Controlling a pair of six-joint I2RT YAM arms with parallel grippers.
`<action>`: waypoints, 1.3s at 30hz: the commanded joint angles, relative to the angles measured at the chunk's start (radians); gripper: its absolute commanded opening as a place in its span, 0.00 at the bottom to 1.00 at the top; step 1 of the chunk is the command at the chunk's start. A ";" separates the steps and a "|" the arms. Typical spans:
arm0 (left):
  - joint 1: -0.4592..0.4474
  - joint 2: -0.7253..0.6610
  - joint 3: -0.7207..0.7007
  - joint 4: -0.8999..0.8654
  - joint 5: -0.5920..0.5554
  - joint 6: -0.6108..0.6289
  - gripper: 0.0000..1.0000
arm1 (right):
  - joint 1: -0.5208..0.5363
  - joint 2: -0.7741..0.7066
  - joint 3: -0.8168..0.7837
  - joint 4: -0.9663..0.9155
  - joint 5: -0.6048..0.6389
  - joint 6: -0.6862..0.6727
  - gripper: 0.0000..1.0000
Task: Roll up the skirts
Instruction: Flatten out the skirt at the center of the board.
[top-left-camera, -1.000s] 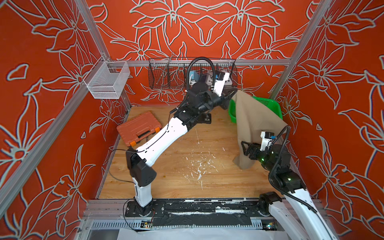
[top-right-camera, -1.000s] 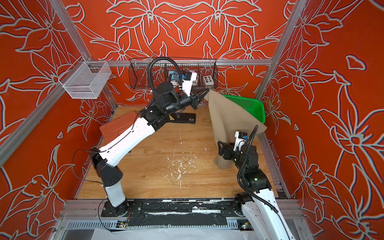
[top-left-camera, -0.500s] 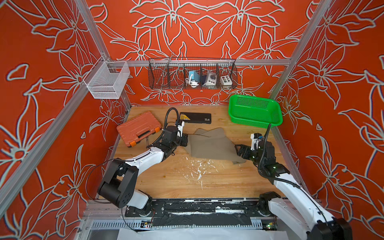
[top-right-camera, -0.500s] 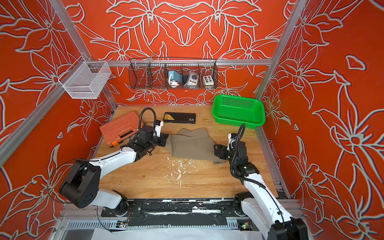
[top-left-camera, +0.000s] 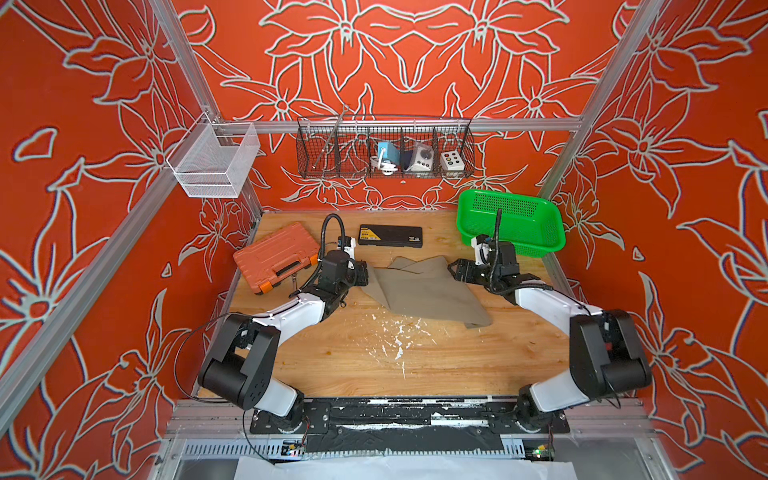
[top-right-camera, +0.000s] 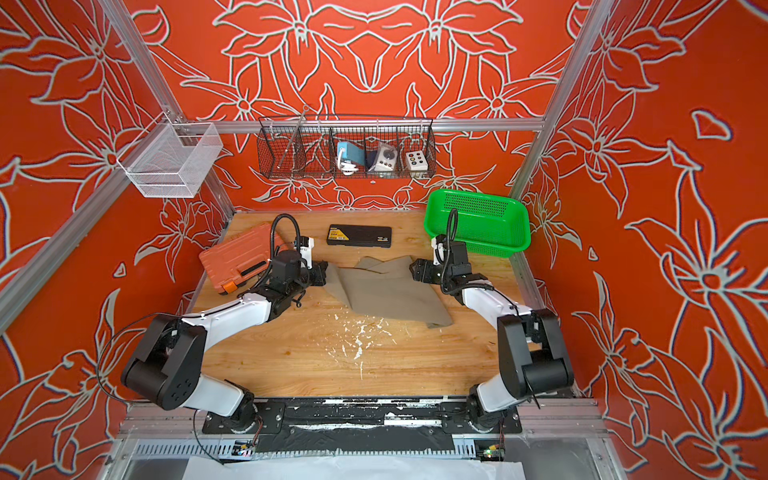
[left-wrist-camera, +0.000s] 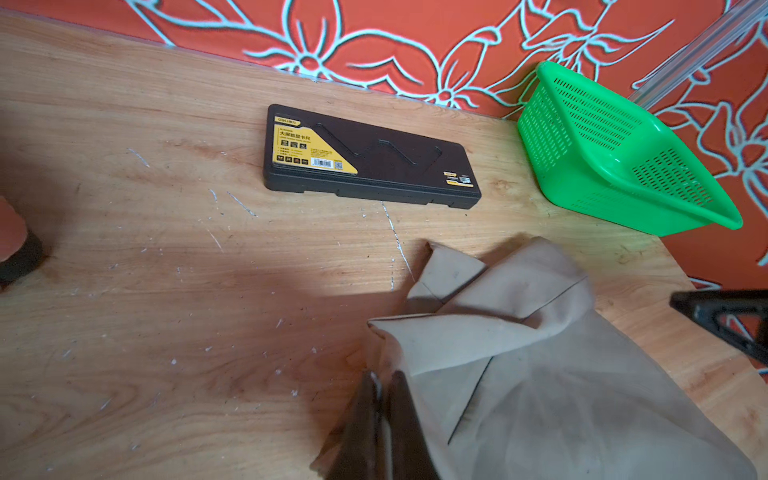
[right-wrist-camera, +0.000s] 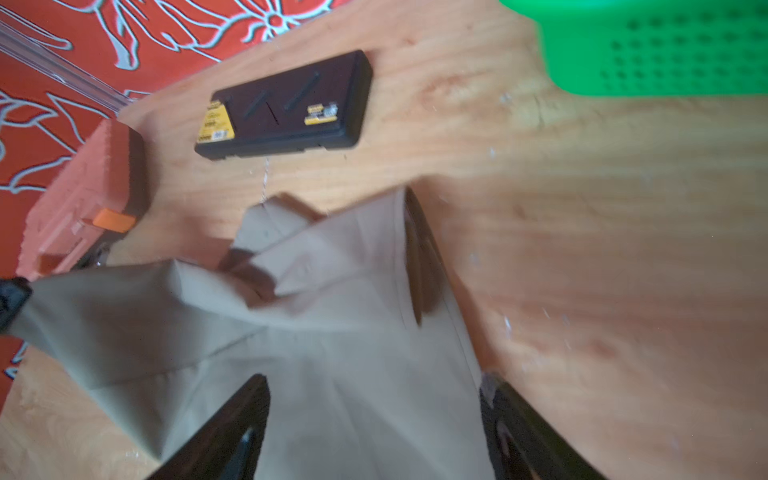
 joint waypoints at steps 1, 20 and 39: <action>0.009 0.005 -0.004 0.025 -0.018 -0.011 0.00 | 0.006 0.111 0.077 0.028 -0.074 0.013 0.81; 0.031 -0.001 0.011 -0.012 -0.009 0.009 0.00 | 0.039 0.337 0.210 0.164 -0.082 0.088 0.33; 0.077 -0.626 0.074 -0.252 0.203 0.168 0.00 | 0.032 -0.463 0.309 -0.337 0.074 0.015 0.00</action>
